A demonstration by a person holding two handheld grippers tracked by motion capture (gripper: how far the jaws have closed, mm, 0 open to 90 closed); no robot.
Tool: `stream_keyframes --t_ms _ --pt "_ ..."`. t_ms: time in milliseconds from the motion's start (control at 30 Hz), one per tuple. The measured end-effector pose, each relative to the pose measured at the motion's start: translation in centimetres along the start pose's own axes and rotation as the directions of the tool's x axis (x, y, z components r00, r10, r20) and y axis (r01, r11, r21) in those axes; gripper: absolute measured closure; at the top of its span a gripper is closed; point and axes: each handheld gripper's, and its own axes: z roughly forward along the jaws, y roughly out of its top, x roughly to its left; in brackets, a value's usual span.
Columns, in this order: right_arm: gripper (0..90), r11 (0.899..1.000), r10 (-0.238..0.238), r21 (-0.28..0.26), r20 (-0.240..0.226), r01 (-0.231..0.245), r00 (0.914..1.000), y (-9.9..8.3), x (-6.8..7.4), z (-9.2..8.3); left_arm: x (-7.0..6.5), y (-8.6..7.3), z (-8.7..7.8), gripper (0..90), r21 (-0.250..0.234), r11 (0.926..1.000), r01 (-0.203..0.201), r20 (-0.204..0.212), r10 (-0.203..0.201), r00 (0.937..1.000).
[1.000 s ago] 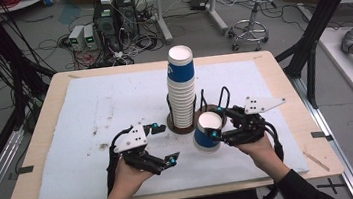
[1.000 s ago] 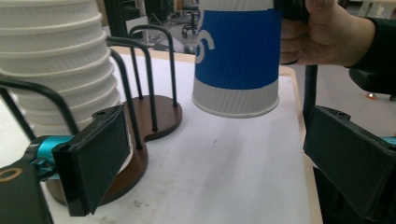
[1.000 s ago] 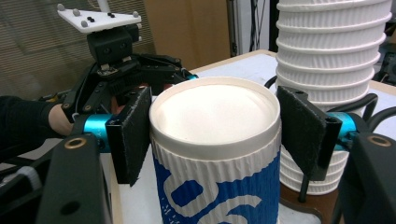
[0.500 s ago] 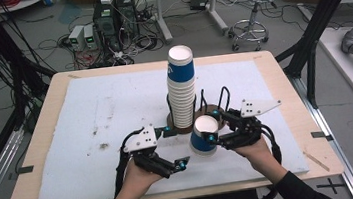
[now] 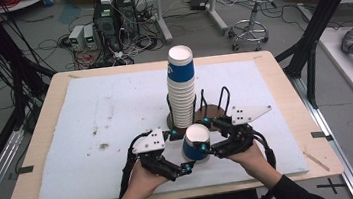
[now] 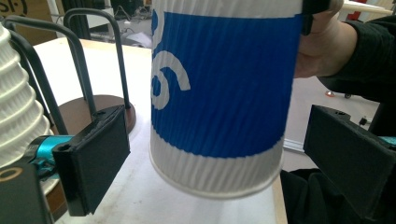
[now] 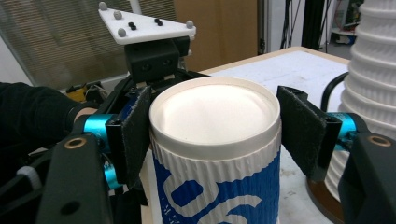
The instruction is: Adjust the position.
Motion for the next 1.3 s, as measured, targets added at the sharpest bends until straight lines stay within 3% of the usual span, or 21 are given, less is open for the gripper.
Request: stream_keyframes --t_ms 367,633,800,1033,1300 --pt "30.9 1.000 0.011 0.003 -0.034 -0.011 0.9994 -0.2 0.4 0.8 -0.1 -0.5 1.0 7.1 0.013 0.9997 0.020 0.042 -0.020 0.9989" --pt "30.9 1.000 0.017 0.001 -0.038 -0.017 0.9991 -0.2 0.5 0.9 0.2 -0.8 1.4 7.1 0.020 0.9992 0.033 0.043 -0.034 0.9985" --pt "30.9 1.000 0.011 -0.002 -0.039 -0.011 0.9992 -0.2 0.5 0.9 0.4 -0.8 1.5 7.5 0.019 0.9988 0.046 0.066 -0.047 0.9967" --pt "30.9 1.000 0.018 -0.004 -0.044 -0.018 0.9989 -0.3 0.5 1.0 0.3 -0.7 1.5 15.2 0.028 0.9994 0.020 0.076 -0.022 0.9969" --pt "31.1 1.000 0.018 0.001 -0.044 -0.018 0.9989 -0.3 0.5 1.1 0.4 -0.6 1.3 18.2 0.039 0.9992 0.013 0.075 -0.016 0.9971"
